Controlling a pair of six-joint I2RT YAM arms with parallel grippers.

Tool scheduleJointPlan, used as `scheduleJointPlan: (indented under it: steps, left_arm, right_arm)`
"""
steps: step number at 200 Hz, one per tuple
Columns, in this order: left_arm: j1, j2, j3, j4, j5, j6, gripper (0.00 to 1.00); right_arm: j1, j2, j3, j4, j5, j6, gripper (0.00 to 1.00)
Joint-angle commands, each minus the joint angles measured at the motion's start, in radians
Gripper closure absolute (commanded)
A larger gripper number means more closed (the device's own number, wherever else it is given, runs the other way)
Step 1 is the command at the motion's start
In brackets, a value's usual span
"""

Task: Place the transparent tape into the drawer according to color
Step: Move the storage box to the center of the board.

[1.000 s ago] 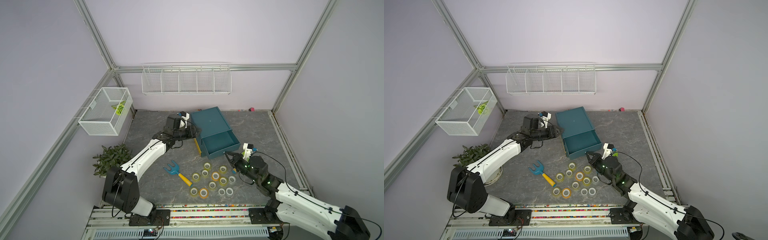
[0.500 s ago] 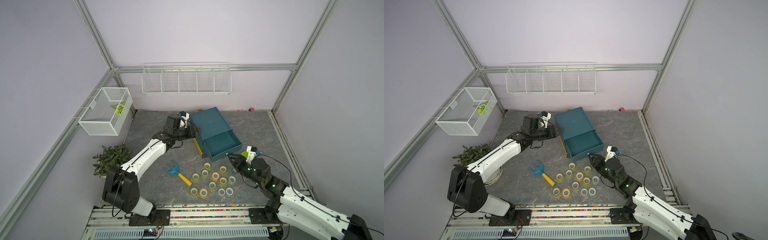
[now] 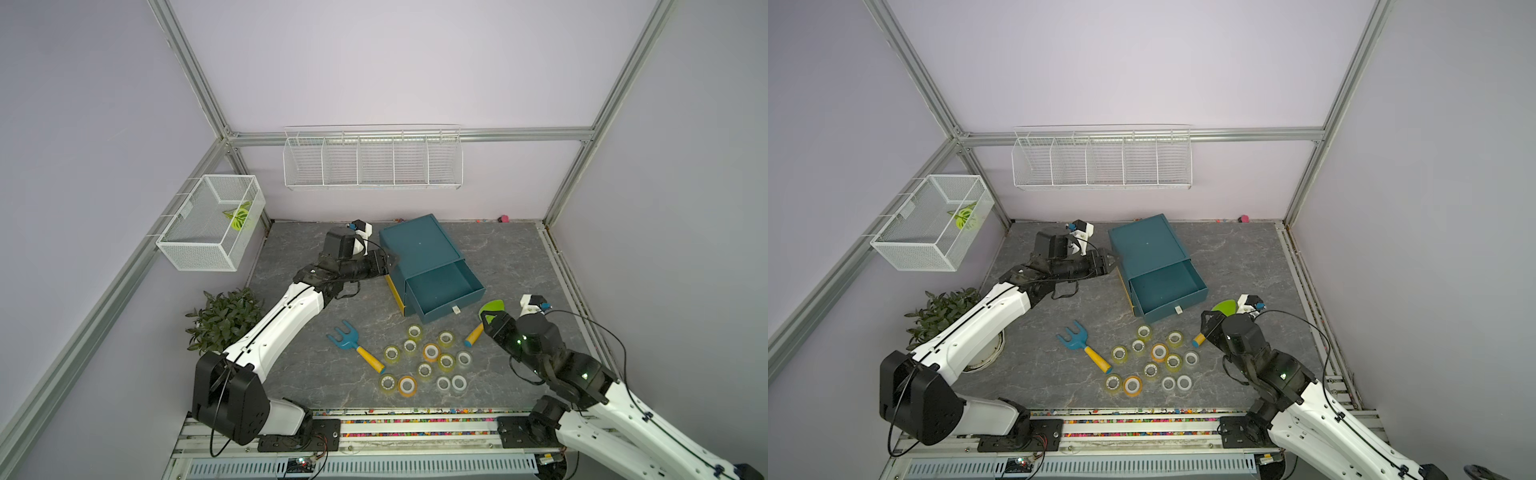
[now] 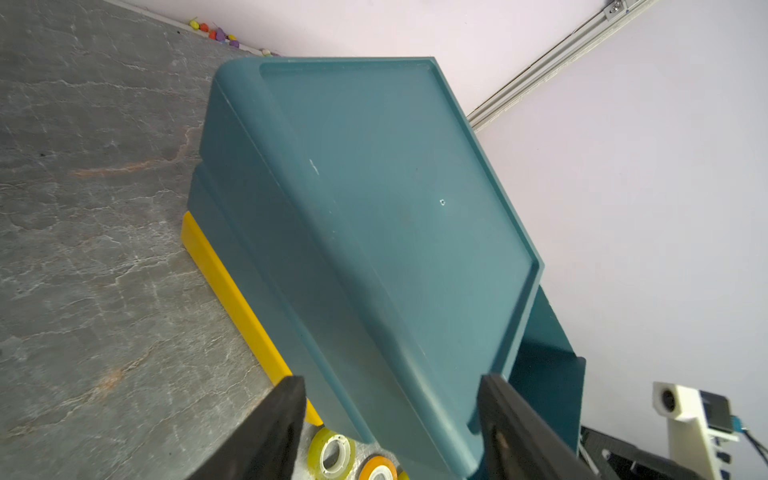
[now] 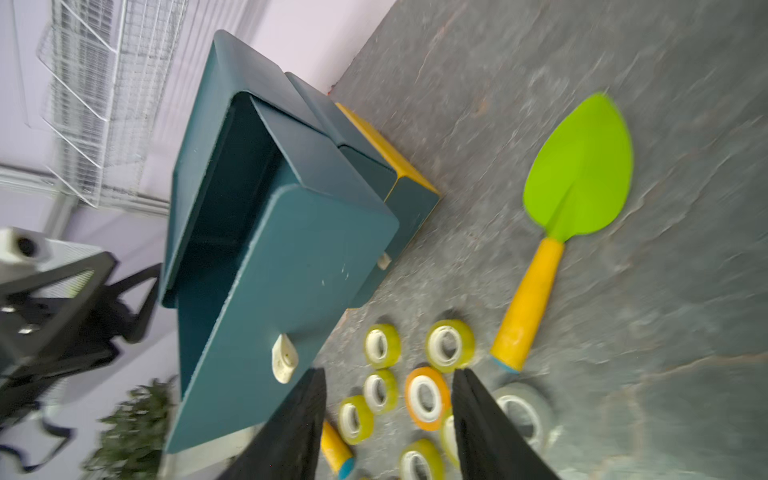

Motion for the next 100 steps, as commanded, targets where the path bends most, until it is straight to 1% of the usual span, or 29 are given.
scheduleJointPlan:
  steps: [1, 9, 18, 32, 47, 72, 86, 100]
  left_arm:
    - [0.001, -0.051, 0.003, -0.042, -0.039, 0.035, 0.27]
    - [0.002, -0.060, 0.000, -0.051, -0.040, 0.042, 0.27]
    - [0.001, -0.067, -0.002, -0.057, -0.038, 0.053, 0.27]
    - [0.002, -0.074, 0.001, -0.077, -0.039, 0.066, 0.27]
    - [0.002, -0.083, 0.003, -0.098, -0.046, 0.079, 0.27]
    - [0.002, -0.103, -0.007, -0.111, -0.056, 0.088, 0.27]
    - [0.001, -0.112, -0.017, -0.107, -0.061, 0.088, 0.27]
    - [0.001, -0.118, -0.026, -0.097, -0.065, 0.087, 0.27]
  right_arm:
    - [-0.065, 0.103, 0.123, -0.134, 0.055, -0.229, 0.46]
    - [-0.111, 0.144, 0.158, -0.115, 0.005, -0.300, 0.47]
    - [-0.161, 0.186, 0.192, -0.104, -0.032, -0.344, 0.47]
    - [-0.247, 0.240, 0.240, -0.058, -0.123, -0.428, 0.48]
    - [-0.315, 0.308, 0.299, -0.029, -0.230, -0.505, 0.48]
    - [-0.331, 0.452, 0.417, -0.046, -0.360, -0.641, 0.48]
    - [-0.329, 0.513, 0.461, -0.057, -0.396, -0.683, 0.48]
    - [-0.328, 0.555, 0.489, -0.060, -0.400, -0.712, 0.48]
